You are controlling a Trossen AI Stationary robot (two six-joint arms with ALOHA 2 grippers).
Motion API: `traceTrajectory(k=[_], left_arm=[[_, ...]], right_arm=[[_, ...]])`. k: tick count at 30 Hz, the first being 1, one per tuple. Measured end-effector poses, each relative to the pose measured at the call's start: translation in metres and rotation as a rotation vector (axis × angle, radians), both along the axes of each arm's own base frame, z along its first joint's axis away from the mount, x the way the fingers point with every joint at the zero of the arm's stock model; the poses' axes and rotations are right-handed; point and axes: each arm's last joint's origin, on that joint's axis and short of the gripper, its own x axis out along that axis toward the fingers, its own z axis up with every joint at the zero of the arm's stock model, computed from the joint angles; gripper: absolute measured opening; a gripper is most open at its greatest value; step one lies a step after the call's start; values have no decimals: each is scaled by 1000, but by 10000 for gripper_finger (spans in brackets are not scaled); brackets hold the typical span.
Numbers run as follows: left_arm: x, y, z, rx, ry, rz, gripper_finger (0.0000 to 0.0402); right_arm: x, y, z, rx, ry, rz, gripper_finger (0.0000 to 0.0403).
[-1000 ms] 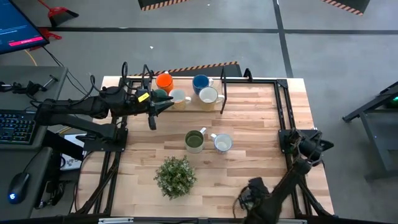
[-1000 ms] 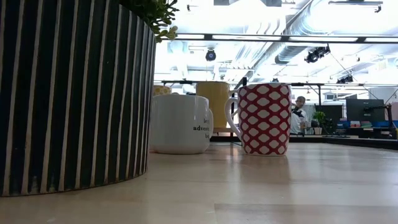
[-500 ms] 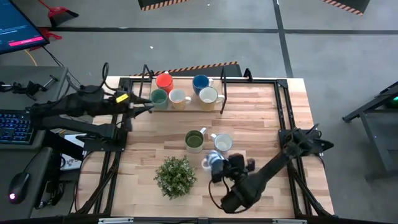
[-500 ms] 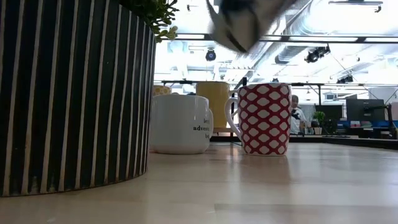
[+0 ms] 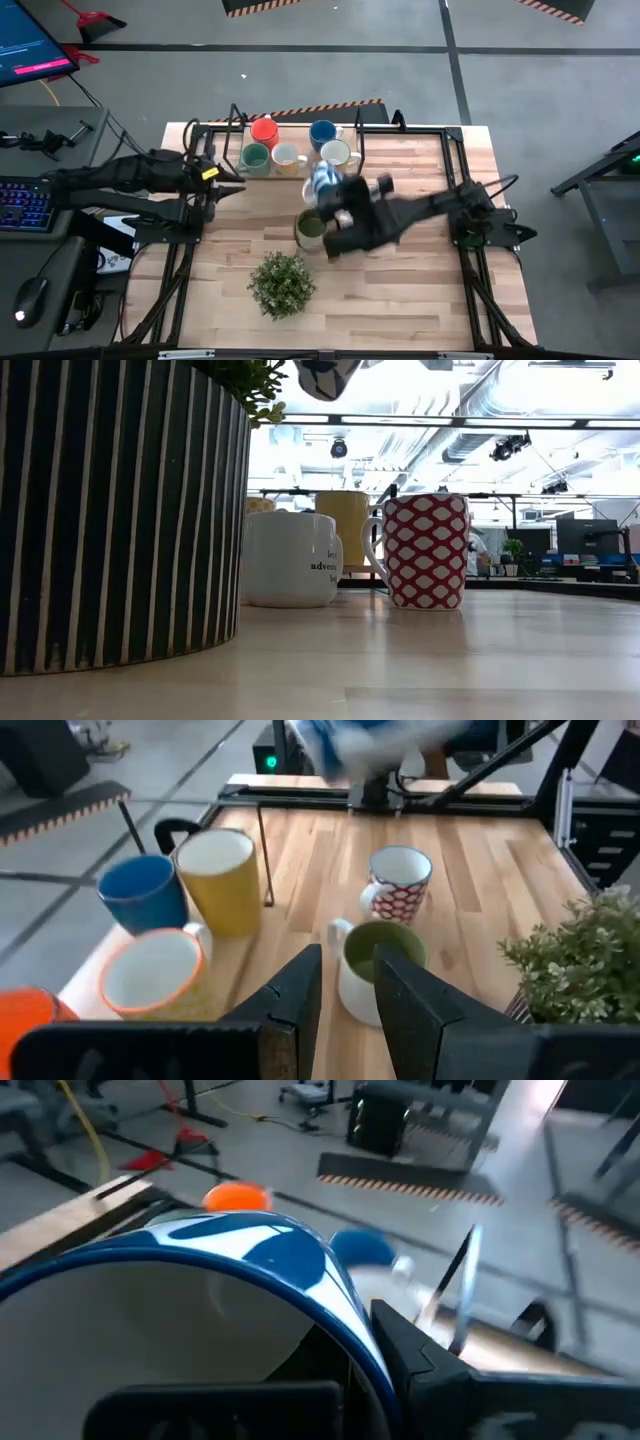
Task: Place coffee mugs
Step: Move the blue patterned mug to the middle left of the table
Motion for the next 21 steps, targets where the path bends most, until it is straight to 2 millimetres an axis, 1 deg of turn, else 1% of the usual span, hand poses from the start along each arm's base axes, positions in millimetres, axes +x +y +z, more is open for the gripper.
traceTrajectory(k=[5, 8, 11, 14, 17, 21], left_arm=[[-6, 0, -15, -38, -29, 19, 81], [-10, 1, -21, -69, -56, 44, 81], [-11, 2, -26, -87, -71, 64, 81], [-9, 5, -30, -80, -57, 102, 81], [-6, 7, -31, -78, -55, 149, 81], [-3, 10, -31, -104, -57, 205, 81]], right_arm=[[4, -43, 38, -76, 148, 45, 0], [7, -70, 53, -92, 206, 121, 0], [11, -103, 70, -57, 188, 261, 0], [17, -137, 86, -84, 124, 399, 0], [18, -174, 93, -95, 77, 496, 0], [16, -217, 90, -54, 25, 571, 0]])
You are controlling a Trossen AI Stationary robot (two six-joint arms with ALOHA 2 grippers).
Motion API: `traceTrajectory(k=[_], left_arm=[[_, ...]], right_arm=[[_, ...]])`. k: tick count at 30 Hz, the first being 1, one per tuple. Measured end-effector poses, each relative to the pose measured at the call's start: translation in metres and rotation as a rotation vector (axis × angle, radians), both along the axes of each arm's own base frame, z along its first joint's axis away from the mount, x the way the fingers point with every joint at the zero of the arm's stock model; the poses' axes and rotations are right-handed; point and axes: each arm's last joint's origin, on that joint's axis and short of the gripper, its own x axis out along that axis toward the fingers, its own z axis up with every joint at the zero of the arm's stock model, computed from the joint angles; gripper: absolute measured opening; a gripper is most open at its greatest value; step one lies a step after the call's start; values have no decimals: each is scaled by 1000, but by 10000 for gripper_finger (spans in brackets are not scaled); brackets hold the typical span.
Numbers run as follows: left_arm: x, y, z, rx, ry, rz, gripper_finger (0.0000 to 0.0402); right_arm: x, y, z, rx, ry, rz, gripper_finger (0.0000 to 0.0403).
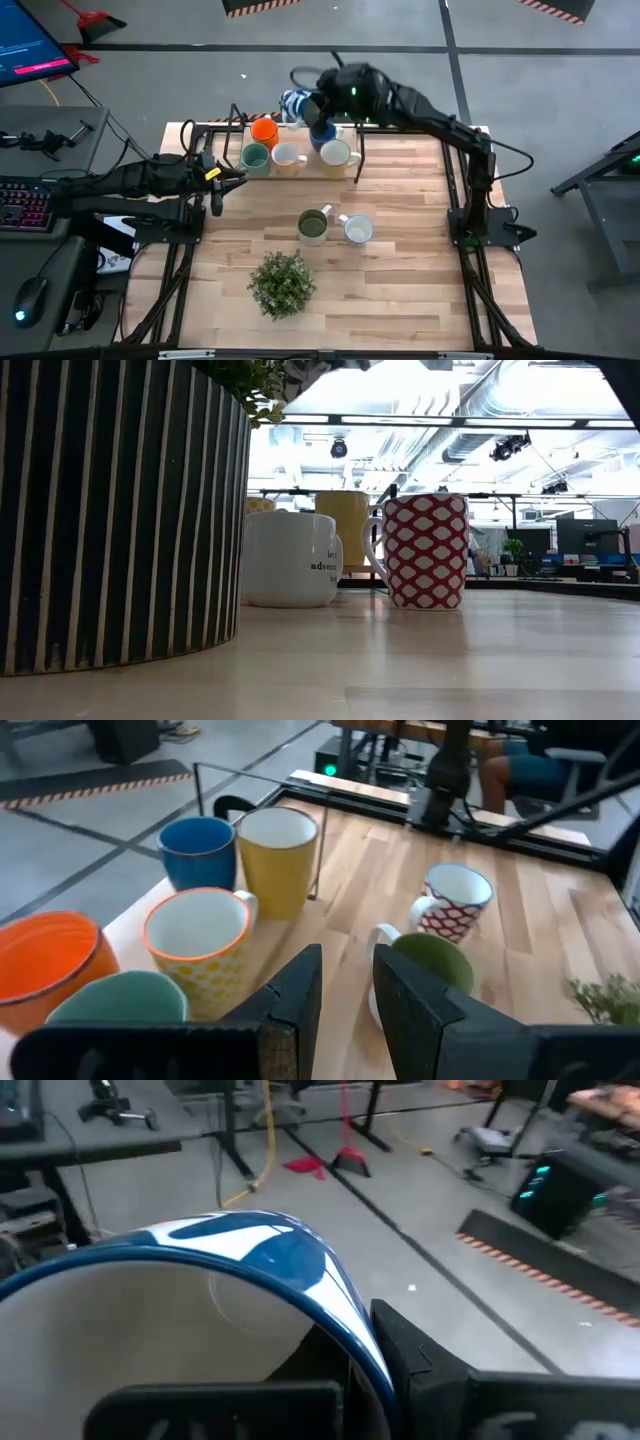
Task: Place coffee mugs
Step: Move the blue patterned mug to the middle left of the table
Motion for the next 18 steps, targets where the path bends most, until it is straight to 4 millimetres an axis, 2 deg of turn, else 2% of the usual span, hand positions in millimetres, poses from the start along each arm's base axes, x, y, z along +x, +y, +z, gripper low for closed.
traceTrajectory(k=[4, 8, 12, 18], left_arm=[[3, 2, -1, -9, 8, 48, 81], [12, 5, -3, -33, 20, 85, 81], [22, 7, -4, -21, 13, 118, 81], [29, 9, -4, -1, 12, 185, 81]], right_arm=[[-1, -30, 0, 5, -47, 102, 0], [0, -48, -9, 51, -45, 203, 0], [13, -52, -32, 75, 50, 260, 0], [27, -40, -56, 122, 164, 364, 0]])
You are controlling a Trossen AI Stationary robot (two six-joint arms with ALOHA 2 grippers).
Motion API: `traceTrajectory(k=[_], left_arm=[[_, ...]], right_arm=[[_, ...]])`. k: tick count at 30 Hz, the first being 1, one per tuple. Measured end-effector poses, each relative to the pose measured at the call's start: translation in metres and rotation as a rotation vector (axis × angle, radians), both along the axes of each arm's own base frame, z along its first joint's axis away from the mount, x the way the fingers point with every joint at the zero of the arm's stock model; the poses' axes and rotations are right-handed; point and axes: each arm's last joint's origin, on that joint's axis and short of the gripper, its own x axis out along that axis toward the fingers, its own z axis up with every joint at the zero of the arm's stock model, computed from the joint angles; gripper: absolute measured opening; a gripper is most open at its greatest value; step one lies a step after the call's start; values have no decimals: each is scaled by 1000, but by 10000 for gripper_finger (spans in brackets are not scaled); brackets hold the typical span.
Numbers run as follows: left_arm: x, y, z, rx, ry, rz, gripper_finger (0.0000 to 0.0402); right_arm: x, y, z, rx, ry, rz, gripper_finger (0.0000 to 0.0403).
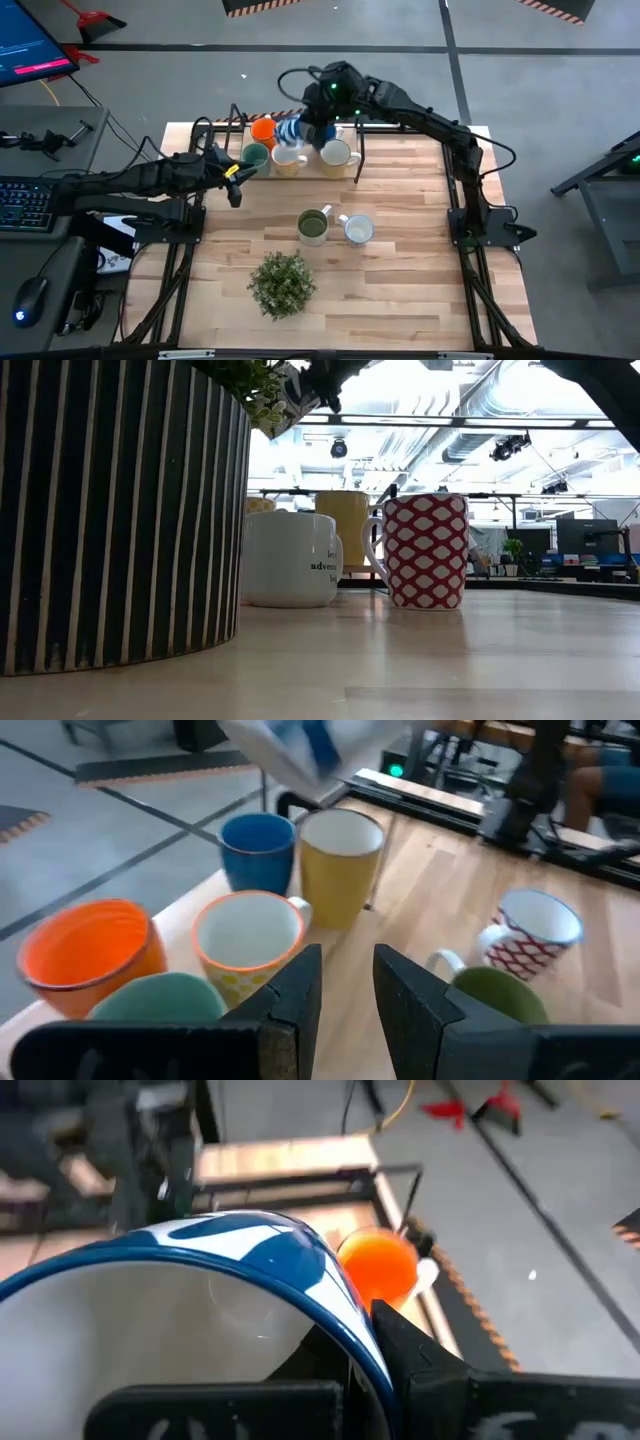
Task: Place coffee mugs
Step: Move the blue patterned mug to the middle left of the table
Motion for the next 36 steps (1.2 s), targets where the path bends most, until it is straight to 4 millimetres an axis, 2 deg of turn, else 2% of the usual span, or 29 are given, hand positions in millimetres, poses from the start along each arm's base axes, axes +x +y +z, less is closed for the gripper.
traceTrajectory(k=[5, 14, 17, 20, 26, 36], left_arm=[[0, 2, 4, 8, -48, 73, 81], [3, 3, 6, 18, -79, 99, 81], [7, 3, 5, 12, -68, 82, 81], [12, 1, 6, 70, -45, -12, 81], [22, 3, 24, 227, 26, -70, 81], [44, 10, 43, 297, 141, -133, 82]], right_arm=[[1, 13, -10, 27, 95, 27, 0], [10, 33, -8, 74, 62, -37, 0], [11, 34, -9, 99, 60, -69, 0], [13, 33, -16, 143, 58, -78, 0], [16, 30, -31, 186, 84, -83, 0], [18, 19, -25, 192, -4, -80, 0]])
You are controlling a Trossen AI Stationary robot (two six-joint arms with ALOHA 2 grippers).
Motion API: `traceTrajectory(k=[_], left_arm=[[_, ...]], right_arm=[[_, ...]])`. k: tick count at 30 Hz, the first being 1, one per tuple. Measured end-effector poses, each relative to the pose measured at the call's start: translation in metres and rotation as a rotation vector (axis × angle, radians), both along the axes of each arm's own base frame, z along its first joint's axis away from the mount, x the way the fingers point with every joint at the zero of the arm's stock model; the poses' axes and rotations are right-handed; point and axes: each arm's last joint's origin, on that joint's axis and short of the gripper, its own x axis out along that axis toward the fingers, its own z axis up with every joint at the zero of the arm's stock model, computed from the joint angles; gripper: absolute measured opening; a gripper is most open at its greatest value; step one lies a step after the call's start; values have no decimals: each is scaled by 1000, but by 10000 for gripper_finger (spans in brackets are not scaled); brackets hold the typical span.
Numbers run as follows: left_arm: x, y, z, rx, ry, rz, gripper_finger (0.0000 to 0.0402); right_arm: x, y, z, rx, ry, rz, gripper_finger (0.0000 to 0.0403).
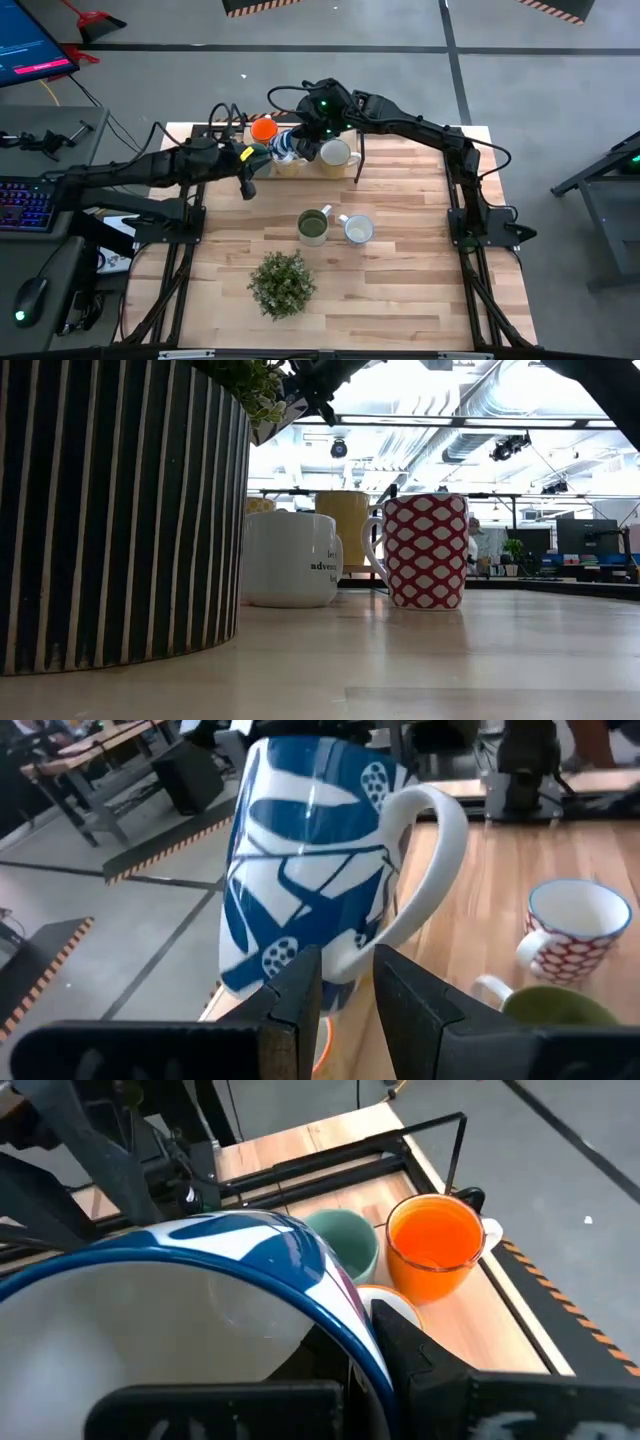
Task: Place coffee mugs
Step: Move the blue patterned mug to the middle left of the table
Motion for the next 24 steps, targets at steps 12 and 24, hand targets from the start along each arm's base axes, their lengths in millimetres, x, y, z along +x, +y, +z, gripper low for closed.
traceTrajectory(k=[12, 24], left_arm=[[4, 0, 16, 21, 12, -48, 139], [23, 4, 8, 94, 68, -58, 155]], right_arm=[[-2, -12, -2, 2, -5, -28, 0], [1, -11, 1, 53, -57, -21, 0]])
